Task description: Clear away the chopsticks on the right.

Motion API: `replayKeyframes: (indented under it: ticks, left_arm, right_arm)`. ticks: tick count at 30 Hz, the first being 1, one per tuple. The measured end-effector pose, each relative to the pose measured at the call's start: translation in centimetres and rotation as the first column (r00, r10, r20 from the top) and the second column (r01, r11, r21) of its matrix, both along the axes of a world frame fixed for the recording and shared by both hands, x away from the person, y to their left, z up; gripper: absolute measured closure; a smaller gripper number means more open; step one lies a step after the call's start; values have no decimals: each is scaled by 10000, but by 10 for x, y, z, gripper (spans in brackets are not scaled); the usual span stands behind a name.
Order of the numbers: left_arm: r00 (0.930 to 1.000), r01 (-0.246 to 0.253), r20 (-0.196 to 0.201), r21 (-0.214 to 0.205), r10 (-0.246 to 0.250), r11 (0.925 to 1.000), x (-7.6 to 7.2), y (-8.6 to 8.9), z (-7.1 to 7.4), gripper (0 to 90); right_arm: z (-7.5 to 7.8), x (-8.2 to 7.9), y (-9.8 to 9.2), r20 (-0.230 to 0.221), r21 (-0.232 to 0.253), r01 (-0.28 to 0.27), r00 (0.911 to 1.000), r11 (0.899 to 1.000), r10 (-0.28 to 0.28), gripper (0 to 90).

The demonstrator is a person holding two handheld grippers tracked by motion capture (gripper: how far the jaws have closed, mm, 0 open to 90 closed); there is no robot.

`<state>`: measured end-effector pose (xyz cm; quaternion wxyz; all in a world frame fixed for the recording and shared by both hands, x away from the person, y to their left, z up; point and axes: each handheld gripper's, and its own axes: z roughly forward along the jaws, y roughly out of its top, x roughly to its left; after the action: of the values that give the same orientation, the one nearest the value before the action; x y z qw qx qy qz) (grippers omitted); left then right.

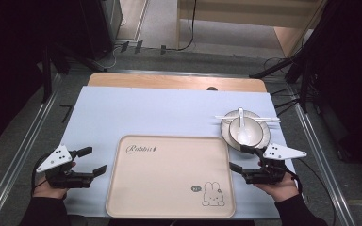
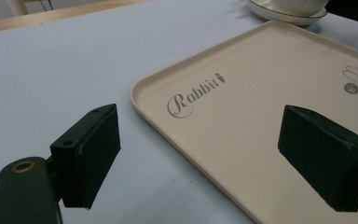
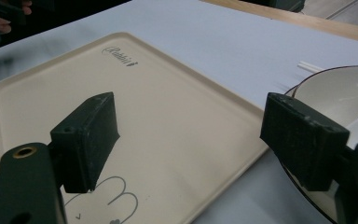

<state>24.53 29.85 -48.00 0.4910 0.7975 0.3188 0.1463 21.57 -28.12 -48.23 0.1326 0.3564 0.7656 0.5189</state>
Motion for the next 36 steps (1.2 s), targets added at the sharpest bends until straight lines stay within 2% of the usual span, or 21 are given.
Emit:
replayKeyframes:
  ticks: [26,30,31,33,36]
  left_arm:
    - [10000,47,-3,-83,-47,10000,0,0,0,134]
    - [10000,-39,-58,42,40,10000,0,1,-1,133]
    - [10000,-63,-60,55,64,10000,1,1,-1,133]
    - [10000,-72,-57,48,72,10000,1,1,-1,134]
    - [9999,-113,-95,17,113,9999,1,1,-2,134]
  right_arm:
    - [1,0,-3,-25,87,22,10000,10000,-22,223]
    - [3,1,-4,-215,281,34,9998,9996,-28,249]
    - [4,2,-5,-393,350,-71,9992,9994,85,260]
    - [4,3,-6,-409,319,-113,9991,9994,126,267]
    - [11,6,-11,-320,29,132,9994,9999,-131,292]
